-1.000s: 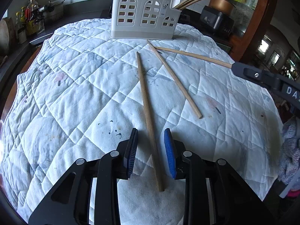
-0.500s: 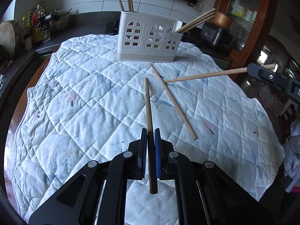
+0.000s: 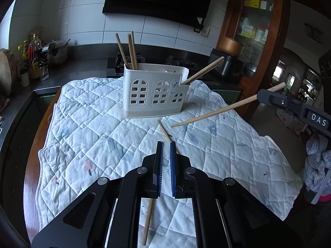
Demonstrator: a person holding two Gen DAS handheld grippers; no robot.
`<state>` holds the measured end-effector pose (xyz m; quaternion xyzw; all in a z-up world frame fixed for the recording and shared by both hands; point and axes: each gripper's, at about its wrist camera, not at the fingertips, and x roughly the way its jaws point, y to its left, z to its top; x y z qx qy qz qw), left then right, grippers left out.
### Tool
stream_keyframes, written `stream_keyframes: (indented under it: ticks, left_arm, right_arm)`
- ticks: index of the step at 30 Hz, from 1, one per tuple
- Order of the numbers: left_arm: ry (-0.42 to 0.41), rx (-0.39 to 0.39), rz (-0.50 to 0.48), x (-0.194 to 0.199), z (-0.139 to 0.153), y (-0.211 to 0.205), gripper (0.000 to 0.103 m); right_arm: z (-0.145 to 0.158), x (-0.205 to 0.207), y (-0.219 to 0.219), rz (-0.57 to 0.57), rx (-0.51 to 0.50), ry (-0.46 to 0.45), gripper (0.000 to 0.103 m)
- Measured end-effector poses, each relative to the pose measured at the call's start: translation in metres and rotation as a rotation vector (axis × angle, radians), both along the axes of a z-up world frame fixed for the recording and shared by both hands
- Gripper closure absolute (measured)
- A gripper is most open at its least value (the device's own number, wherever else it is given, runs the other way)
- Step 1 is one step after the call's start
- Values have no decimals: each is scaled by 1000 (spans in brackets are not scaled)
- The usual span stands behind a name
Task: Organize utensils
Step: 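Lift both held chopsticks off the cloth and carry them above the white holder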
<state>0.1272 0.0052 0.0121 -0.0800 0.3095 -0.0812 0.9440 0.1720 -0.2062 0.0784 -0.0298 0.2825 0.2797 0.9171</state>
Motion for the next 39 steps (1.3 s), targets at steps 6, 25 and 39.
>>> stream_keyframes:
  ticks: [6,25,39]
  left_arm:
    - [71,-3,-50,-7,-22,1,94]
    - [247,97,-42,-36,-110,1,74]
    - [181,47,8,-34,-77,12,97]
  right_arm:
    - [2,-1,2,7,-10,-7,96]
    - [1,-8,5,15,-16,-10,96]
    - [11,-6,4,16,-2,-29,96]
